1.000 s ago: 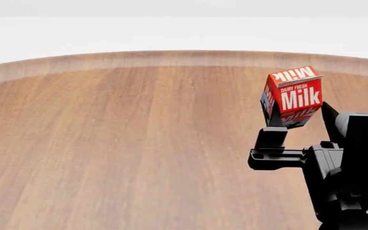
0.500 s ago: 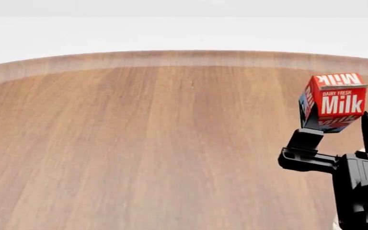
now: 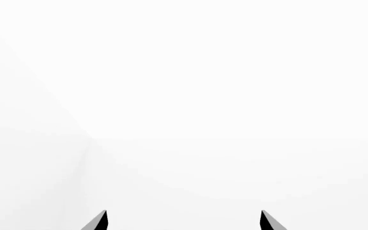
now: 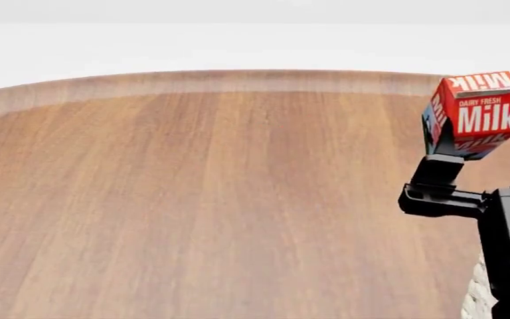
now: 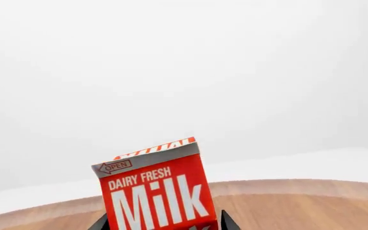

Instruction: Pick the milk and place it in the basket.

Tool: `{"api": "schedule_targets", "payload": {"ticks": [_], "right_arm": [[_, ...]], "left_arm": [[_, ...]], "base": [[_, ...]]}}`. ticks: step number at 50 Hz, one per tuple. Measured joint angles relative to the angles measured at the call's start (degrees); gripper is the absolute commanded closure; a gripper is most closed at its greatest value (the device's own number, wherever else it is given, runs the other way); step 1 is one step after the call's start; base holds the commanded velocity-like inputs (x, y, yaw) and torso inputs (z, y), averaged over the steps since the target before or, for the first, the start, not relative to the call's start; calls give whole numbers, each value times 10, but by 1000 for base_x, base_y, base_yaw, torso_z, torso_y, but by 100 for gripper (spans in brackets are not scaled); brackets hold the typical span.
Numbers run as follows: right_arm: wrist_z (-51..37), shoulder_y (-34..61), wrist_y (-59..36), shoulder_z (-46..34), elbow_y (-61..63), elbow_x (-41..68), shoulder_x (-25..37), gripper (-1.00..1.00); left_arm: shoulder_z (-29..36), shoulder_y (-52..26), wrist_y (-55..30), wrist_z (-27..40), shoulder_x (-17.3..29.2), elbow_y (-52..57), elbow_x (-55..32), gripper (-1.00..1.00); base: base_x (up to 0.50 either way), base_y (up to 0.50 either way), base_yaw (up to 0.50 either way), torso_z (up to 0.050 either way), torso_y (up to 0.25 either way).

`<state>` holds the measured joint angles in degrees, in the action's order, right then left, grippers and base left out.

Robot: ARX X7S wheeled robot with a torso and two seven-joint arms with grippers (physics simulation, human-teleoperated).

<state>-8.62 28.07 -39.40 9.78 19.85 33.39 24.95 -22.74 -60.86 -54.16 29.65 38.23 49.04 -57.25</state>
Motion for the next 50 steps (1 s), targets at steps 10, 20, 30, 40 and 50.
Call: {"api": "schedule_targets", "payload": {"ticks": [10, 20, 30, 40, 50], "right_arm": [[18, 131, -98, 18, 9, 66, 82, 100], [59, 279, -184, 25, -9, 119, 186, 100], [121, 419, -234, -3, -48, 146, 286, 100], [187, 526, -252, -53, -96, 139, 365, 100], [257, 594, -240, -124, -151, 102, 414, 100]], "left_arm": [[2, 4, 3, 0, 2, 0, 1, -100], [5, 6, 6, 0, 3, 0, 1, -100], [5, 8, 8, 1, 6, 0, 0, -100], [7, 9, 11, 1, 7, -3, 2, -100], [11, 10, 14, 2, 8, -5, 4, -100]], "base": [[0, 0, 0, 1, 1], [0, 0, 0, 0, 2], [0, 0, 0, 1, 1], [0, 0, 0, 0, 1], [0, 0, 0, 0, 0]]}}
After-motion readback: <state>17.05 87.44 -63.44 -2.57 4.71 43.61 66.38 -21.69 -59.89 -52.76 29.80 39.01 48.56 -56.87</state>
